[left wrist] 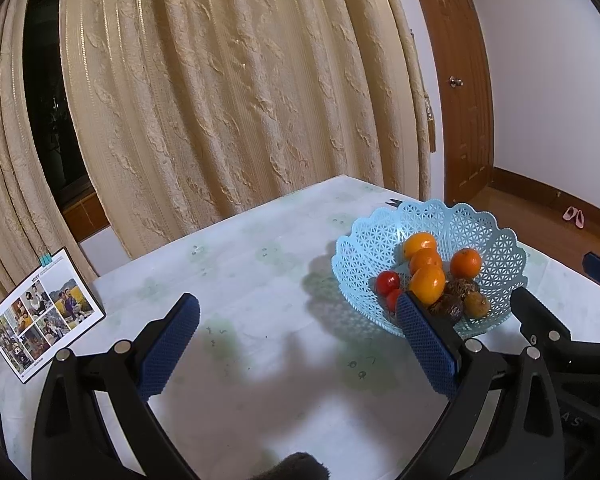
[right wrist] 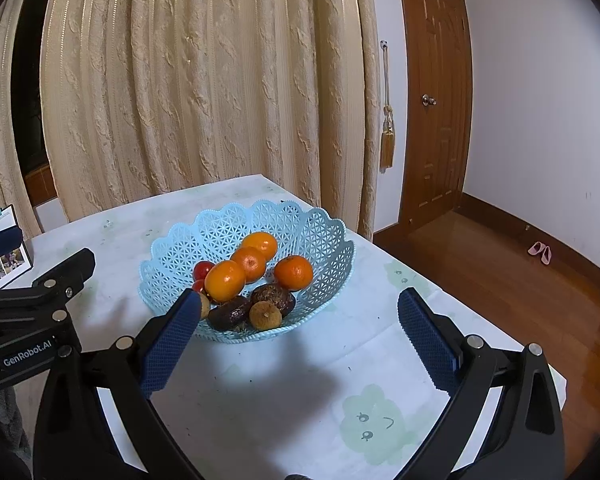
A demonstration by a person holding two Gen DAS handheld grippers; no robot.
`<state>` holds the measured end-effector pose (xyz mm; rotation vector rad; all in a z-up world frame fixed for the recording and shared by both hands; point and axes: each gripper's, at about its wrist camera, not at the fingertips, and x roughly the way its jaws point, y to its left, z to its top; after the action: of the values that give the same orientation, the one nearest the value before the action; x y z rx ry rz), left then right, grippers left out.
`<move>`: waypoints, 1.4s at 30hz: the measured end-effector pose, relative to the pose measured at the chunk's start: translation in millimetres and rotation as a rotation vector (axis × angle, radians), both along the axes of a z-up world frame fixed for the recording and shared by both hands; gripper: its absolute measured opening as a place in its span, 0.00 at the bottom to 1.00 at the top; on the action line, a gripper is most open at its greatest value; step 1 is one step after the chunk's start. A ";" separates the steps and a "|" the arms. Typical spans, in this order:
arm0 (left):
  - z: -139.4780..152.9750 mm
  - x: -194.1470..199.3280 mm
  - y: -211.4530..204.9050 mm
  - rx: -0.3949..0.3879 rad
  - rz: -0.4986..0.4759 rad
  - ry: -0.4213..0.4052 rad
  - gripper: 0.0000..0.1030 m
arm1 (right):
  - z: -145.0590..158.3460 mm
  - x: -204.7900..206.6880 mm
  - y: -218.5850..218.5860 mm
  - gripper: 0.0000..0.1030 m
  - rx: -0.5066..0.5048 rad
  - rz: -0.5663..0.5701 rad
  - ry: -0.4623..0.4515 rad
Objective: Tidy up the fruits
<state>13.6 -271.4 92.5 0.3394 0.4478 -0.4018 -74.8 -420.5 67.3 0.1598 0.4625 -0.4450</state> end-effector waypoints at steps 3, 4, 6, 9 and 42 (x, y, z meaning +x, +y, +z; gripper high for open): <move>-0.3 -0.1 0.1 0.002 0.000 0.001 0.95 | 0.1 0.0 0.1 0.97 0.000 0.000 0.000; -0.3 -0.1 0.1 0.003 0.000 0.001 0.95 | 0.0 -0.1 0.1 0.97 -0.001 0.001 0.000; -0.3 0.0 0.1 0.002 0.000 0.001 0.95 | 0.2 0.0 0.1 0.97 0.000 0.001 -0.001; -0.5 0.1 0.1 0.003 0.000 0.001 0.95 | -1.4 0.3 -0.2 0.97 0.001 0.001 0.000; -5.8 3.8 7.7 0.028 0.012 0.030 0.95 | -10.7 2.3 6.2 0.97 0.015 0.030 0.017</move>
<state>17.4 -263.7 86.7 0.3582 0.4854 -0.3893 -72.5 -414.2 56.6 0.1638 0.4845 -0.4140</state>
